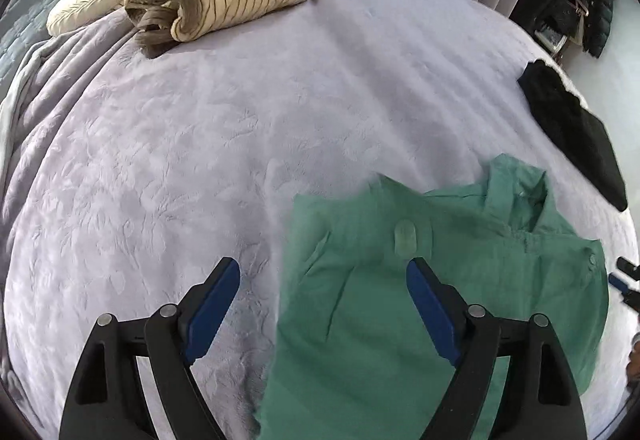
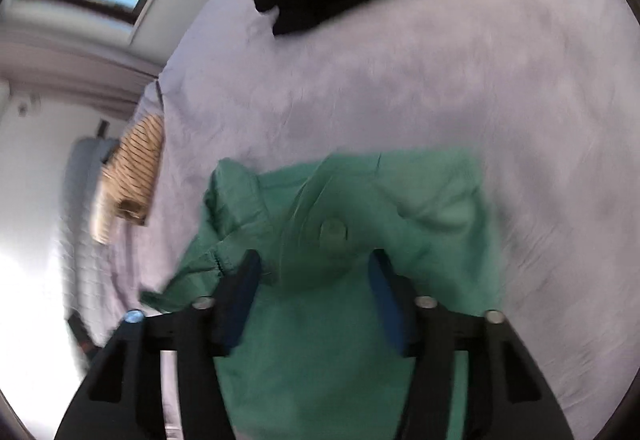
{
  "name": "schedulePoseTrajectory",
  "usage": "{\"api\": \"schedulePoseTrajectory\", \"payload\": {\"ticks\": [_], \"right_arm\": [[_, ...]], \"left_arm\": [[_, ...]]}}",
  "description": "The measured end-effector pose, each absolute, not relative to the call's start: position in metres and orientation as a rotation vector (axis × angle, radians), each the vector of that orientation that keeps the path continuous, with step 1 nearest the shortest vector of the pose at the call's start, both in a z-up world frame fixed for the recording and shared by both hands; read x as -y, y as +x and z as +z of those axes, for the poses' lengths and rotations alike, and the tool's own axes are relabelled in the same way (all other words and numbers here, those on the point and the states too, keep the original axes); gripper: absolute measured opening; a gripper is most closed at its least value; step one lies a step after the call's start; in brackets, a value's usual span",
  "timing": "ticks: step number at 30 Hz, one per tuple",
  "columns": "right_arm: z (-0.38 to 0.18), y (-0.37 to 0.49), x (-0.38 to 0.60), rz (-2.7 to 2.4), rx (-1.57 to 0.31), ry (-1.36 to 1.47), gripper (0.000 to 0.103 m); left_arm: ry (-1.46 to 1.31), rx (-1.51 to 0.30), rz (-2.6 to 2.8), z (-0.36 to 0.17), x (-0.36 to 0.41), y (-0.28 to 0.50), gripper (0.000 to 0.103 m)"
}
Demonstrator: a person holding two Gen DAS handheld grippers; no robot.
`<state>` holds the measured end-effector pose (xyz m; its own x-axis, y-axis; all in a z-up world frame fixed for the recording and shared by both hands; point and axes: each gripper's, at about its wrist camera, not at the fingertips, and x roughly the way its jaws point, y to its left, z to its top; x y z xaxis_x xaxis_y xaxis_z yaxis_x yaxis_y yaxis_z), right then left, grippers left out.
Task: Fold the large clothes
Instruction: 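Lift the hem and fold it over toward the collar, then release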
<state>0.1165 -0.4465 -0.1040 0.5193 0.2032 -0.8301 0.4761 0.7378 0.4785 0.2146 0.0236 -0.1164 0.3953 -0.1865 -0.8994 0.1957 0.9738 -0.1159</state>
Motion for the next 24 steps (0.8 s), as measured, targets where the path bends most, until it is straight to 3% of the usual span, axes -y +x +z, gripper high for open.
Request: {"api": "schedulePoseTrajectory", "payload": {"ticks": [7, 8, 9, 10, 11, 14, 17, 20, 24], "right_arm": [[-0.145, 0.121, 0.455, -0.331, -1.201, 0.627, 0.062], [-0.153, 0.122, 0.457, -0.346, -1.230, 0.636, 0.057], [-0.159, 0.122, 0.458, -0.344, -1.241, 0.655, 0.026], [-0.158, 0.123, 0.455, -0.319, -1.230, 0.668, 0.009], [-0.151, 0.123, 0.450, -0.326, -1.210, 0.624, 0.006], [-0.122, 0.129, 0.429, -0.310, -1.143, 0.389, 0.005], [-0.143, 0.137, 0.439, -0.346, -1.197, 0.349, 0.006], [-0.170, 0.132, 0.455, -0.368, -1.213, 0.446, 0.011], [-0.150, 0.123, 0.451, -0.416, -1.212, 0.404, 0.023]], "left_arm": [[0.002, -1.222, -0.224, -0.158, -0.009, 0.222, 0.086], [0.026, -1.245, -0.211, -0.168, -0.004, 0.224, 0.086], [0.045, -1.254, -0.192, -0.173, -0.003, 0.225, 0.080], [0.061, -1.243, -0.165, -0.176, -0.002, 0.224, 0.060], [0.064, -1.237, -0.156, -0.176, -0.002, 0.223, 0.056], [0.093, -1.195, -0.117, -0.178, -0.002, 0.221, 0.056], [0.193, -1.190, -0.061, -0.198, 0.003, 0.223, 0.057], [0.152, -1.206, -0.053, -0.210, -0.006, 0.225, 0.063], [0.134, -1.201, -0.036, -0.188, -0.021, 0.219, 0.064]]}}
